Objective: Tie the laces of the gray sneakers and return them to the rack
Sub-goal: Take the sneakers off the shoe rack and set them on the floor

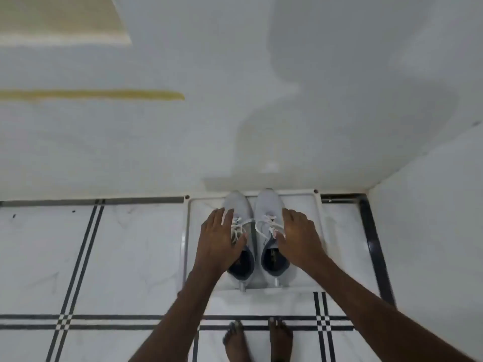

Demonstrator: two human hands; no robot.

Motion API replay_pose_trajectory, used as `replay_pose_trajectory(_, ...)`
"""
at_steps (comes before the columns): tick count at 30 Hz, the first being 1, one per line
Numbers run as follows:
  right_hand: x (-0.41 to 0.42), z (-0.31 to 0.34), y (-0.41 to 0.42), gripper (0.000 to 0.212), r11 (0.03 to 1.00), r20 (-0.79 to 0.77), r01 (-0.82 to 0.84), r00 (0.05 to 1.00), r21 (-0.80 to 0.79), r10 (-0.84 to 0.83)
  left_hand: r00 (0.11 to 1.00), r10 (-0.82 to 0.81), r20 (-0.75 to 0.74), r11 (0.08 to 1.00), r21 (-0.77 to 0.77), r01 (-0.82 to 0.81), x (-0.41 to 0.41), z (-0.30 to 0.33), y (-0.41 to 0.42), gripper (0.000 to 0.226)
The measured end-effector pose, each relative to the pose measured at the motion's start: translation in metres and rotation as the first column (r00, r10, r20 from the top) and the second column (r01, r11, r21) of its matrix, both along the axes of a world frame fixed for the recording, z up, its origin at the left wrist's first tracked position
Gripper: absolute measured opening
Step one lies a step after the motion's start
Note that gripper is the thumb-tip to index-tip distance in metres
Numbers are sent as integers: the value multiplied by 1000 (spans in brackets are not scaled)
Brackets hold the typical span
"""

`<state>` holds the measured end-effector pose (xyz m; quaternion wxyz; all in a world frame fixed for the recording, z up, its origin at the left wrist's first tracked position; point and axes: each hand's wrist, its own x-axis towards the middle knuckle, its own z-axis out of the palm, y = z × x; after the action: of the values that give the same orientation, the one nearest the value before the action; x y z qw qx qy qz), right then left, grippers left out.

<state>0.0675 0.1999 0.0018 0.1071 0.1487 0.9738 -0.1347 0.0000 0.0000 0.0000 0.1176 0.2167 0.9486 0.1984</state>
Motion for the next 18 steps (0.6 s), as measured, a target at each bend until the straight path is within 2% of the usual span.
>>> replay_pose_trajectory(2, 5, -26, 1, 52, 997, 63, 73, 995, -17, -72, 998, 12, 66, 999, -35, -10, 2, -31, -1, 74)
replay_pose_trajectory(6, 28, -80, 1, 68, 967, 177, 227, 963, -116, -205, 962, 96, 257, 994, -68, -81, 18, -95, -14, 84)
replay_pose_trajectory(9, 31, -106, 2, 60, 919, 178, 339, 935, -202, -305, 927, 176, 331, 984, -22, -178, 21, -119, -14, 77)
replay_pose_trajectory(13, 26, -116, -3, 27, 855, 155, 448, 894, -263, -421, 926, 261, 272, 965, -57, -255, 22, -128, -7, 65)
replay_pose_trajectory(18, 29, -112, -9, 19, 836, 98, 477, 878, -271, -469, 923, 312, 227, 950, -71, -303, 27, -115, -7, 57)
